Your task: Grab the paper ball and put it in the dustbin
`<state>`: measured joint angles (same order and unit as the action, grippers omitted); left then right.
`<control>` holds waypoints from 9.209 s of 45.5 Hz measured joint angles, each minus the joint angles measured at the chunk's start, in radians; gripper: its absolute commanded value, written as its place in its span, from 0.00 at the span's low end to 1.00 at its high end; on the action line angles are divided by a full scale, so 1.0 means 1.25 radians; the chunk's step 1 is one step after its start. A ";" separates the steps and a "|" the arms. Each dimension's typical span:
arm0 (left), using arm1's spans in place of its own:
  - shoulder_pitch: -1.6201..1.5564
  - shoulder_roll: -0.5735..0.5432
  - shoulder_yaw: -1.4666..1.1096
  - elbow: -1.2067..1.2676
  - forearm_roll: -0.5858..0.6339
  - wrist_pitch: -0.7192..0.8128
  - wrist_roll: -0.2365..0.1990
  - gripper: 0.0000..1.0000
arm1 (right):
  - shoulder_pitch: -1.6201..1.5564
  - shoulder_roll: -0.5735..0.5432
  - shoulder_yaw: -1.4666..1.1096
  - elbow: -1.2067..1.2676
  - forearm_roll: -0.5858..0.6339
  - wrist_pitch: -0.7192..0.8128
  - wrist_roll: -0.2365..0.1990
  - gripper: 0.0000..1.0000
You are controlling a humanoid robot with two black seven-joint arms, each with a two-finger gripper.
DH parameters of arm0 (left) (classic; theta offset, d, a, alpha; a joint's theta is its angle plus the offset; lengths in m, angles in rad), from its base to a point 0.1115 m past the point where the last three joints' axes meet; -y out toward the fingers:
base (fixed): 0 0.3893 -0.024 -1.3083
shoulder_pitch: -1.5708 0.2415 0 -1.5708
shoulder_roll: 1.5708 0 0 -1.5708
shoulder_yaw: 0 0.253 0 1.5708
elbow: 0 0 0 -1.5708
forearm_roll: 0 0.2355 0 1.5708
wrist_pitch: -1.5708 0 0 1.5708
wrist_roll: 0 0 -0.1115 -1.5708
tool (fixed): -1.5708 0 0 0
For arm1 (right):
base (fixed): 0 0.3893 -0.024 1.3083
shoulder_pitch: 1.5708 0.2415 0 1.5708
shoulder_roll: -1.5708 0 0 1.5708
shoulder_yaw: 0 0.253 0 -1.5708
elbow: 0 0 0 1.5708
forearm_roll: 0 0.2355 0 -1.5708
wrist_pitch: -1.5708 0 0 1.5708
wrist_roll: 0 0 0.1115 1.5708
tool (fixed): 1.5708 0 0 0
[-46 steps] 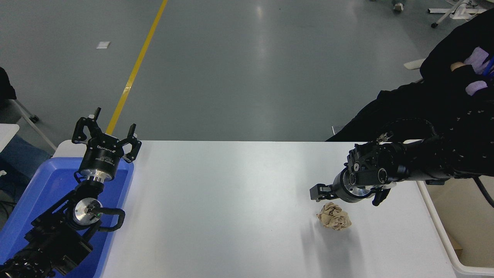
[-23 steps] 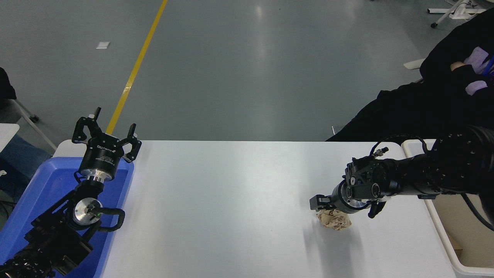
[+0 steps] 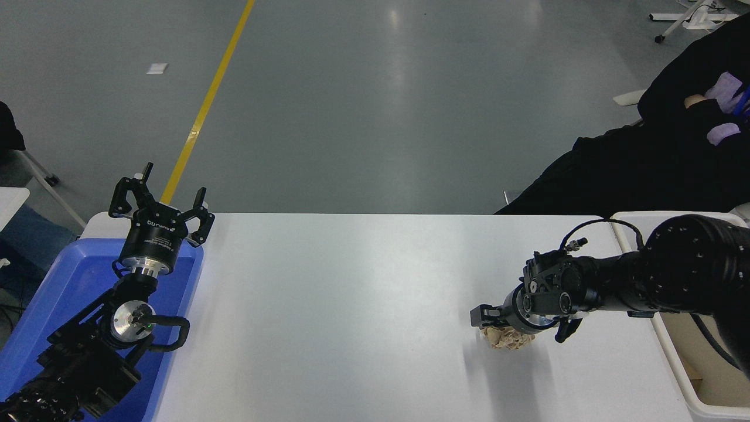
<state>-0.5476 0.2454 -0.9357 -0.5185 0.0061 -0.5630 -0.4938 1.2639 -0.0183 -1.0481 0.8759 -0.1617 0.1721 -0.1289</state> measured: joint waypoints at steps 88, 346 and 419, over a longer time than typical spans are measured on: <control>0.000 0.000 0.000 0.000 0.000 0.000 0.000 0.98 | 0.107 -0.065 -0.030 0.147 0.081 0.049 0.002 0.00; 0.001 -0.001 -0.004 0.000 -0.001 0.001 -0.002 0.98 | -0.297 -0.425 0.237 -0.328 0.063 -0.323 0.002 1.00; 0.001 -0.001 -0.002 0.000 0.000 0.001 -0.001 0.98 | 0.840 -0.160 -0.121 0.337 0.128 0.486 0.005 1.00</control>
<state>-0.5459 0.2439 -0.9379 -0.5184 0.0057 -0.5615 -0.4955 2.3138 -0.2177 -1.1996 1.2967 -0.0022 0.7796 -0.1226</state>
